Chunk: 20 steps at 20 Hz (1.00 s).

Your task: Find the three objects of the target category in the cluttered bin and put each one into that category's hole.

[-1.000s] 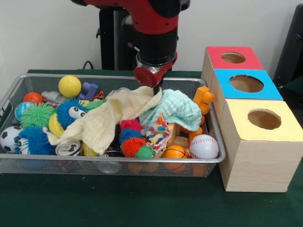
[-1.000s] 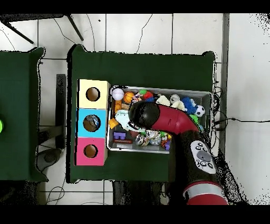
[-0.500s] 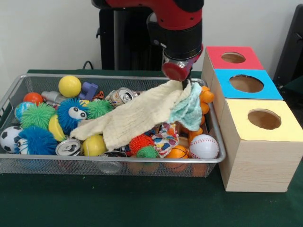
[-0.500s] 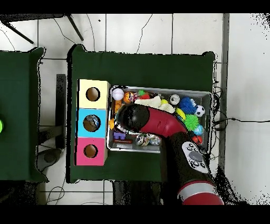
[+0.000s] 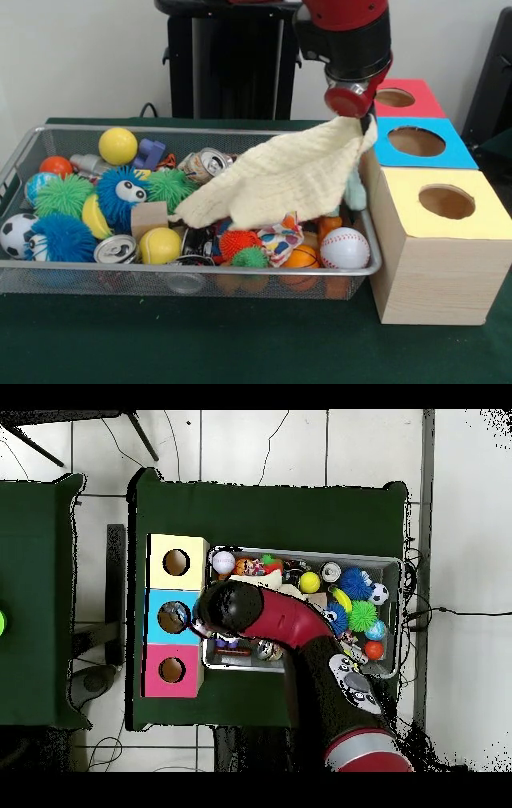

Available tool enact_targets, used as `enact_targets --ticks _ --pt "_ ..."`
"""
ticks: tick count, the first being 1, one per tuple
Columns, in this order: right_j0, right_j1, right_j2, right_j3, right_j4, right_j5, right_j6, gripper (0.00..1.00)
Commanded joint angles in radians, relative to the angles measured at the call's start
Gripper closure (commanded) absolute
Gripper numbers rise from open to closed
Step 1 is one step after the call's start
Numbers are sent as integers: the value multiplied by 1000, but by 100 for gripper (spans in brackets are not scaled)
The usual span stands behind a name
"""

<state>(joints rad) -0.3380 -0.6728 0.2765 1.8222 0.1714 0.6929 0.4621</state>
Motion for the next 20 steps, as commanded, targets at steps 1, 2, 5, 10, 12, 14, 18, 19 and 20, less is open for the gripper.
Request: enact_targets --ticks 1,2,5,10,12,14,18,19,20 --pt "-17 -11 97 73 78 -58 240 100" --pt "-29 -2 98 67 72 -68 224 100" --pt "-45 28 79 31 40 -90 196 100" --pt "-64 82 31 -52 -32 -83 147 100" --pt "-67 110 0 -98 -66 -69 135 100" --pt "-72 132 -17 -137 -100 -73 116 100" --pt "-78 152 -32 -185 -152 -84 110 100" --pt "-79 157 -34 -196 -164 -90 114 100" --pt "-79 159 -38 -206 -172 -90 123 100"
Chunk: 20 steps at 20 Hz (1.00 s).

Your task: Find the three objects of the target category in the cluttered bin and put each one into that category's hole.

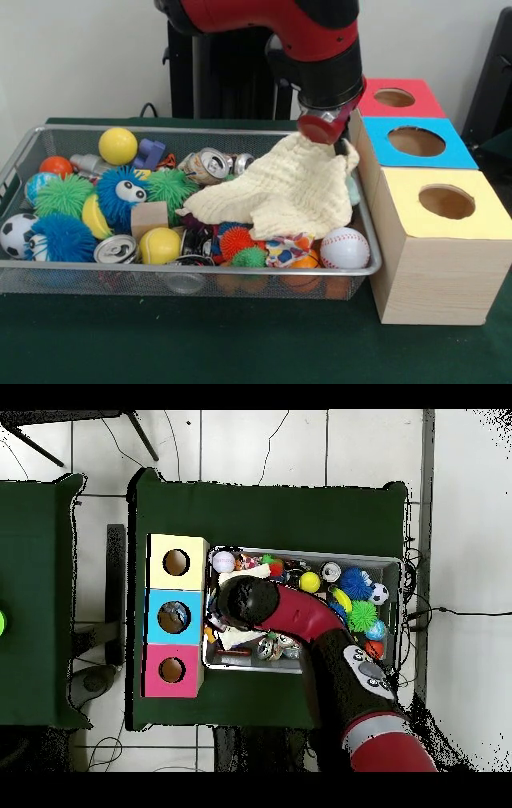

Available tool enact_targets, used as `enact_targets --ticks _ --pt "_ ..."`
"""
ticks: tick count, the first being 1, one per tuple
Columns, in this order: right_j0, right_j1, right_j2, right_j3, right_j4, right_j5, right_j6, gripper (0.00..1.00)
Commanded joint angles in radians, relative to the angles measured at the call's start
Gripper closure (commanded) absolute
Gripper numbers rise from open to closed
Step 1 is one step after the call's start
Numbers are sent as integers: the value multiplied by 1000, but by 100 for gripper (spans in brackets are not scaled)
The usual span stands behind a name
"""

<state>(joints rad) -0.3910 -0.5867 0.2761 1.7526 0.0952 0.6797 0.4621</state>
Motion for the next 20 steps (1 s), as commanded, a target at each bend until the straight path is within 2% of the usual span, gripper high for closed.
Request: enact_targets --ticks 1,6,12,15,18,19,20 --pt "-27 74 -38 -140 -101 -75 130 100" --pt "-38 76 -42 -161 -138 -66 136 100" --pt "-43 101 -66 -234 -216 -99 118 100" --pt "-64 118 -43 -250 -254 -119 79 100" --pt "-71 117 -33 -248 -270 -112 85 100" --pt "-49 119 -72 -265 -266 -66 158 0" --pt "-47 117 -76 -266 -256 -58 175 0"
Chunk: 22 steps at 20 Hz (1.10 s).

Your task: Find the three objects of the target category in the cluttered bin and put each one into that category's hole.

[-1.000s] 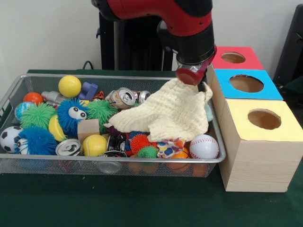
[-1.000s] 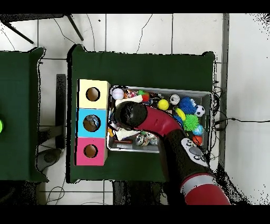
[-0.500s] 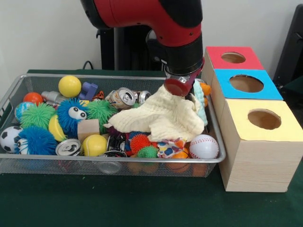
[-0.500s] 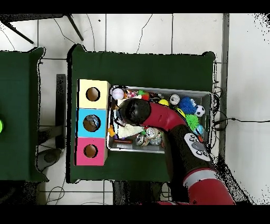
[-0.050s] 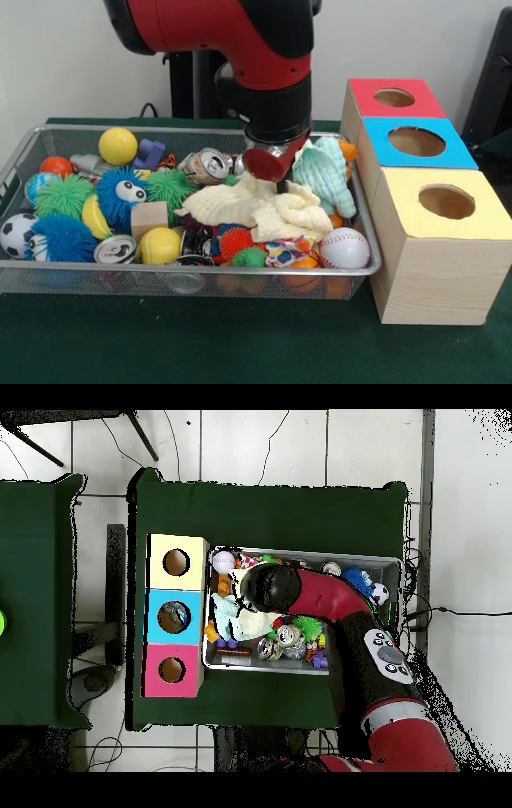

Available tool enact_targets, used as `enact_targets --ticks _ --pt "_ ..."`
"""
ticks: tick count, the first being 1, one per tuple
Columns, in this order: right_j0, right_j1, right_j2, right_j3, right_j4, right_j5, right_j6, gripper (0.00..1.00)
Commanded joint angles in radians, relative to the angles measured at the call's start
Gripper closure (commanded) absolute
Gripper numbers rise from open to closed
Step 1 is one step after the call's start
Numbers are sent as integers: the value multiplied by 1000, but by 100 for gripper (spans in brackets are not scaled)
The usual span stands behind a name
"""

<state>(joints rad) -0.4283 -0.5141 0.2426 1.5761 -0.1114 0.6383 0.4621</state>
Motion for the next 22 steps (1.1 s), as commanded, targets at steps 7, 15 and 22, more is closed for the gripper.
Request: enact_targets --ticks 7,15,22 --pt "11 -76 -94 -89 40 224 283 0" --pt "41 -141 -148 -213 61 555 322 0" --pt "19 -125 -124 -272 49 587 252 0"
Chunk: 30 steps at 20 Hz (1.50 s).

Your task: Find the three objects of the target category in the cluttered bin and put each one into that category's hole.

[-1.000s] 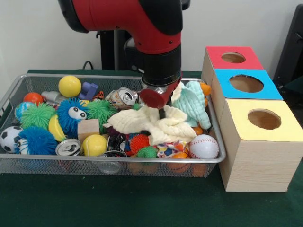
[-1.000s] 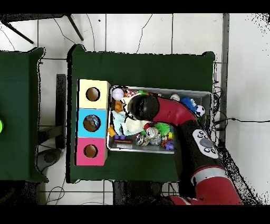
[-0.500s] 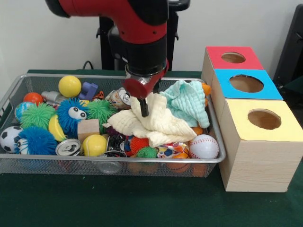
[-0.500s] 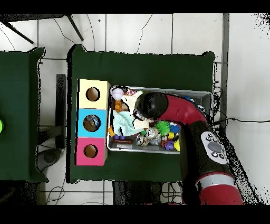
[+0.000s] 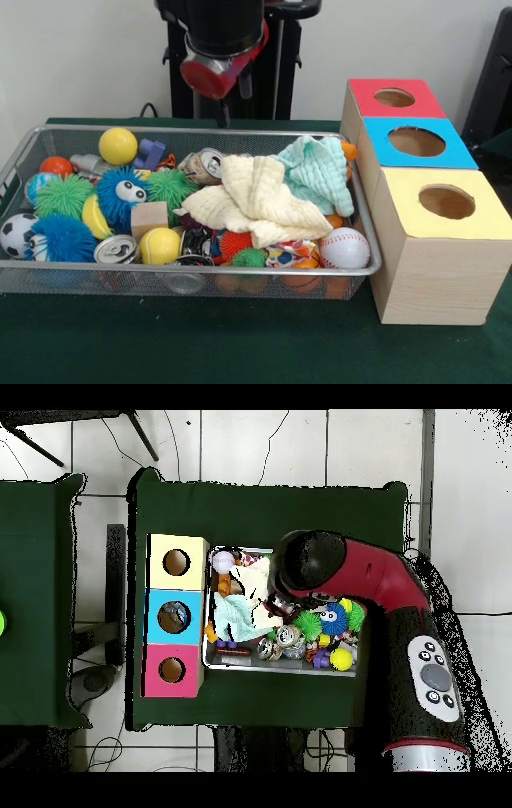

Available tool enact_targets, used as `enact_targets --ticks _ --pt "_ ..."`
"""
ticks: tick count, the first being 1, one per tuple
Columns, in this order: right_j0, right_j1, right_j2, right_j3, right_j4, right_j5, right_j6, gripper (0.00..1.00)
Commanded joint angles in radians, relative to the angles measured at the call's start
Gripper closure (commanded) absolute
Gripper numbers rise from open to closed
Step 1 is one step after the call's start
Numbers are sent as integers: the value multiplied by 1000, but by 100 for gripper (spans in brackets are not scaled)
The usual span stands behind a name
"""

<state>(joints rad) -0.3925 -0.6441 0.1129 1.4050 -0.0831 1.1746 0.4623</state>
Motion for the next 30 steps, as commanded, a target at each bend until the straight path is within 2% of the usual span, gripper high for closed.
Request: enact_targets --ticks 1,4,7,13,15,22,30 --pt "-27 21 12 -103 9 17 225 0" --pt "-58 61 23 -103 -20 -75 167 0" --pt "-100 75 40 -88 -69 -152 55 0" --pt "-185 120 120 -92 -135 -239 -147 0" --pt "-204 131 142 -94 -156 -244 -183 0" --pt "-266 154 207 -76 -227 -286 -227 0" --pt "-295 202 251 -69 -263 -304 -151 0"
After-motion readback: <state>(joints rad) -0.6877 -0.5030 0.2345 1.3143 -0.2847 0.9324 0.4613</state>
